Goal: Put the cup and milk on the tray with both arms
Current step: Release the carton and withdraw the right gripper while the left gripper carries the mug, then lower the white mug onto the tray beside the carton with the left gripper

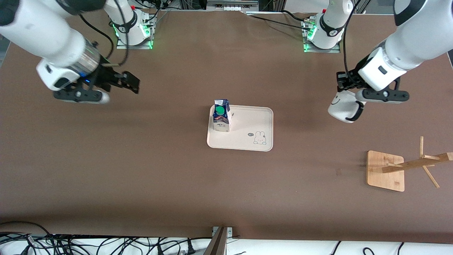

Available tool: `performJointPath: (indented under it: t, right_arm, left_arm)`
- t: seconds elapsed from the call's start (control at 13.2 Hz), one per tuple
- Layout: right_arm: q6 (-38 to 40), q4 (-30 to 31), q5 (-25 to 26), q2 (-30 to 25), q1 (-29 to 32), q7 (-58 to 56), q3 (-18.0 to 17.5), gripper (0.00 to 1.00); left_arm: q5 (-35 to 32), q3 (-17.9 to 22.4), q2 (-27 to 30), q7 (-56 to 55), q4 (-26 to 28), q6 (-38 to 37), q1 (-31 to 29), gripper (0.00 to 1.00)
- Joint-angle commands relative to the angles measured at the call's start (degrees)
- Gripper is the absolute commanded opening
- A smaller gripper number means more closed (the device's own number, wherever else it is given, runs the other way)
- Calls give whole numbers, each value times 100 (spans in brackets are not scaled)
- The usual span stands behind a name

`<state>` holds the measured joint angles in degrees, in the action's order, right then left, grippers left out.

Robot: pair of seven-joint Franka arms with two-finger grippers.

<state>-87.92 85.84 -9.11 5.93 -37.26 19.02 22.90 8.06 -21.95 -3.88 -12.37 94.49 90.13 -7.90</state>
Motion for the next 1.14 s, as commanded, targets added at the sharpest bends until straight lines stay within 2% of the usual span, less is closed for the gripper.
performJointPath:
  t: [0.0, 0.23, 0.45, 0.53, 0.76, 0.91, 1.06]
  right_arm:
    - [81, 791, 85, -881, -54, -608, 397, 100]
    - [239, 995, 593, -1278, -62, -918, 540, 100]
    - [292, 987, 770, -1297, 59, -1312, 566, 100]
    - [284, 978, 779, -1270, 417, -1488, 375, 100]
    - [240, 943, 771, -1156, 1971, -1910, -941, 100]
    - [179, 882, 771, -1008, 2816, -2244, -1645, 100]
    - [73, 794, 771, -893, 3355, -2368, -2113, 100]
  left_arm:
    - [65, -108, -979, -229, -404, -198, 585, 0]
    - [-233, -81, -2350, -1597, -1675, -224, 1350, 0]
    - [-375, -46, -3327, -2129, -2301, -198, 1932, 0]
    - [-366, -46, -3521, -2260, -2373, -189, 2020, 0]
    - [-183, -73, -3943, -2244, -2286, -137, 2108, 0]
    - [-112, -73, -4286, -2331, -2285, -14, 2345, 0]
    - [2, -64, -4638, -2593, -2294, 223, 2460, 0]
